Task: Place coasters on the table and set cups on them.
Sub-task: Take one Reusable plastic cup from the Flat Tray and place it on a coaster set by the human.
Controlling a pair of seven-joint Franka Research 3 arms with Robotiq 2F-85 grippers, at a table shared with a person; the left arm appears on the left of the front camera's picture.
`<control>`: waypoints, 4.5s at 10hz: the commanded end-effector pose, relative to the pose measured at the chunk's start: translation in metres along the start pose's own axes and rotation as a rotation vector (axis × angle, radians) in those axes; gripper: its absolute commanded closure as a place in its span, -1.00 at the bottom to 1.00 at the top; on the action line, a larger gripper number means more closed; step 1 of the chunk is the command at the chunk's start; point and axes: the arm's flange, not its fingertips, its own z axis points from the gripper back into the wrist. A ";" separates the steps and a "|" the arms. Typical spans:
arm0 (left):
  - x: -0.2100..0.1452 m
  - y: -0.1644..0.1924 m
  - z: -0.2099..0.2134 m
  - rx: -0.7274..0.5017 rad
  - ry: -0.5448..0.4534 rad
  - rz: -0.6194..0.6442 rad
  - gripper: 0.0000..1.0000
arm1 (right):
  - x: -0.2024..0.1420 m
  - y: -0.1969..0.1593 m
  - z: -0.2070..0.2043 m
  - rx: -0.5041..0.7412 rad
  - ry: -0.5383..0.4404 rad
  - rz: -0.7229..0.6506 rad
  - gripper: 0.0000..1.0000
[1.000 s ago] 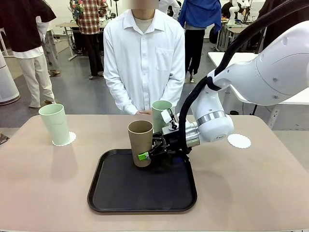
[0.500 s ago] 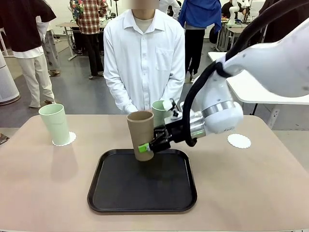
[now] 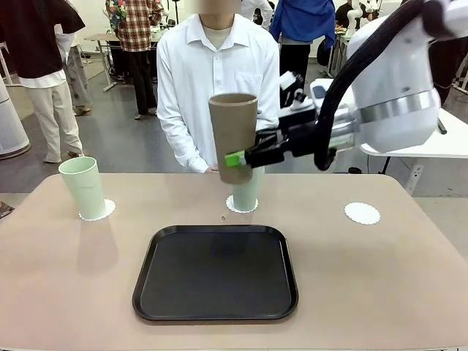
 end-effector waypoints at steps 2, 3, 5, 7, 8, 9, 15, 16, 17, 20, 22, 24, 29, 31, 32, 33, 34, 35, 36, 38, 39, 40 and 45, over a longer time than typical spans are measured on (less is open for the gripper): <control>0.000 -0.002 0.001 0.011 -0.001 0.008 -1.00 | -0.007 0.011 0.000 -0.069 0.065 -0.009 1.00; 0.000 -0.002 0.001 0.011 -0.001 0.008 -1.00 | 0.009 0.005 0.007 -0.021 0.002 0.016 1.00; 0.000 -0.002 0.001 0.011 -0.001 0.008 -1.00 | 0.009 0.005 0.007 -0.021 0.002 0.016 1.00; 0.000 -0.002 0.001 0.011 -0.001 0.008 -1.00 | 0.006 0.008 0.006 -0.031 0.017 0.017 -0.64; 0.000 -0.002 0.001 0.011 -0.001 0.008 -1.00 | -0.004 -0.031 0.030 -0.063 -0.008 0.028 -0.64; 0.000 -0.002 0.001 0.011 -0.001 0.008 -1.00 | -0.016 -0.063 0.058 -0.102 -0.029 0.008 -0.64; 0.000 -0.002 0.001 0.011 -0.001 0.008 -1.00 | -0.092 -0.149 0.239 -0.341 -0.201 -0.141 -0.64; 0.000 -0.002 0.001 0.011 -0.001 0.008 -1.00 | -0.103 -0.148 0.257 -0.369 -0.205 -0.143 -0.64; 0.000 -0.002 0.001 0.011 -0.001 0.008 -1.00 | -0.109 -0.147 0.269 -0.395 -0.188 -0.138 -0.64; 0.000 -0.002 0.001 0.011 -0.001 0.008 -1.00 | -0.127 -0.145 0.304 -0.444 -0.182 -0.136 -0.64; 0.000 -0.002 0.001 0.011 -0.001 0.008 -1.00 | -0.133 -0.142 0.312 -0.448 -0.172 -0.142 -0.64; 0.000 -0.002 0.001 0.011 -0.001 0.008 -1.00 | -0.134 -0.138 0.312 -0.457 -0.138 -0.138 -0.64; 0.000 -0.002 0.001 0.011 -0.001 0.008 -1.00 | -0.133 -0.143 0.314 -0.468 -0.168 -0.160 -0.64; 0.000 -0.002 0.001 0.011 -0.001 0.008 -1.00 | -0.133 -0.143 0.314 -0.468 -0.168 -0.160 -0.64; 0.000 -0.002 0.001 0.011 -0.001 0.008 -1.00 | -0.133 -0.143 0.314 -0.468 -0.168 -0.160 -0.64; 0.000 -0.002 0.001 0.011 -0.001 0.008 -1.00 | -0.134 -0.142 0.314 -0.459 -0.144 -0.156 -0.64; 0.000 -0.002 0.001 0.011 -0.001 0.008 -1.00 | -0.140 -0.145 0.306 -0.313 -0.133 -0.023 -0.64; 0.000 -0.002 0.001 0.011 -0.001 0.008 -1.00 | -0.155 -0.149 0.301 -0.220 -0.092 0.064 -0.64; 0.000 -0.002 0.001 0.011 -0.001 0.008 -1.00 | -0.169 -0.155 0.298 -0.193 -0.068 0.075 -0.64; 0.000 -0.002 0.001 0.011 -0.001 0.008 -1.00 | -0.195 -0.164 0.292 -0.147 -0.046 0.111 -0.64; 0.000 -0.002 0.001 0.011 -0.001 0.008 -1.00 | -0.205 -0.167 0.290 -0.137 -0.040 0.102 -0.64; 0.000 -0.002 0.001 0.011 -0.001 0.008 -1.00 | -0.216 -0.173 0.287 -0.144 -0.024 0.086 -0.64; 0.000 -0.002 0.001 0.011 -0.001 0.008 -1.00 | -0.256 -0.193 0.269 -0.094 -0.015 0.020 -0.64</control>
